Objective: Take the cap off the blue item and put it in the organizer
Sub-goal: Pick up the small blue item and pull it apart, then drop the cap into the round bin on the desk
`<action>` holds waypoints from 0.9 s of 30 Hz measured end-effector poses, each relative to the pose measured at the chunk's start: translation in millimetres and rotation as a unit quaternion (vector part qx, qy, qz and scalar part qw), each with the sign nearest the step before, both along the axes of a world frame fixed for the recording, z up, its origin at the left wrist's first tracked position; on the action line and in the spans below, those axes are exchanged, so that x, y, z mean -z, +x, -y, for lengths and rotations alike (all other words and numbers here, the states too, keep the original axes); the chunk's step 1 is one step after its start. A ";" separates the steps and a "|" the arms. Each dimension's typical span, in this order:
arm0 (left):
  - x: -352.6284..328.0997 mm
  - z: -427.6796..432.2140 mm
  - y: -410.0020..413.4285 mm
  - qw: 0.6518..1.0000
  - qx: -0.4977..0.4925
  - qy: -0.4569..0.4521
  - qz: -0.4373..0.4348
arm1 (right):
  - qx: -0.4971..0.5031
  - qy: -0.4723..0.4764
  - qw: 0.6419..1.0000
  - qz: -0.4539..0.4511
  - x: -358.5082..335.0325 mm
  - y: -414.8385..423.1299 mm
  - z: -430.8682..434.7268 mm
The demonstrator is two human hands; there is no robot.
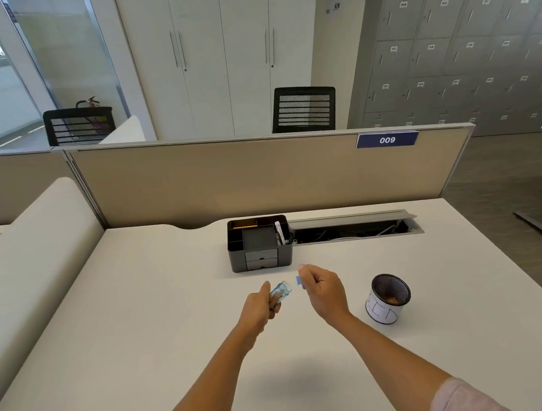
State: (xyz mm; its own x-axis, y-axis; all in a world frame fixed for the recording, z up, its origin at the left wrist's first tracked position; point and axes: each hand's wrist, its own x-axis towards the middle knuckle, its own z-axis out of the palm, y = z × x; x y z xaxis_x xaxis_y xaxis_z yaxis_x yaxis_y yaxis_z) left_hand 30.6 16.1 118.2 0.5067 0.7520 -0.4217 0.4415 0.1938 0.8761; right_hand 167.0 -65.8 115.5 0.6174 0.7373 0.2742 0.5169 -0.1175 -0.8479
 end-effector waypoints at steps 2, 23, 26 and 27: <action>5.1 0.6 -2.4 1.000 -0.009 -0.017 0.003 | -0.003 -0.053 0.998 -0.021 12.4 0.4 3.3; 47.3 19.5 -27.8 0.999 -0.007 -0.019 0.050 | -0.082 -0.311 0.946 -0.048 116.1 -29.6 47.4; 48.4 20.1 -27.8 0.999 -0.012 -0.018 0.046 | -0.075 -0.309 0.947 -0.053 117.3 -28.6 48.2; 48.7 20.5 -27.1 0.999 -0.014 -0.019 0.046 | -0.073 -0.312 0.946 -0.057 117.3 -27.6 48.1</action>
State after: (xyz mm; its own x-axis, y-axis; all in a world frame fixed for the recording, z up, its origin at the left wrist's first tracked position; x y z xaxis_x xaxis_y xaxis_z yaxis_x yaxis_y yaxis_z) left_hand 3.6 -4.4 69.5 0.5242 0.7507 -0.4020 0.3533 0.2379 0.9048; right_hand 139.4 -113.9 -1.7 0.4961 0.8130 -0.3048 0.4753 -0.5481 -0.6882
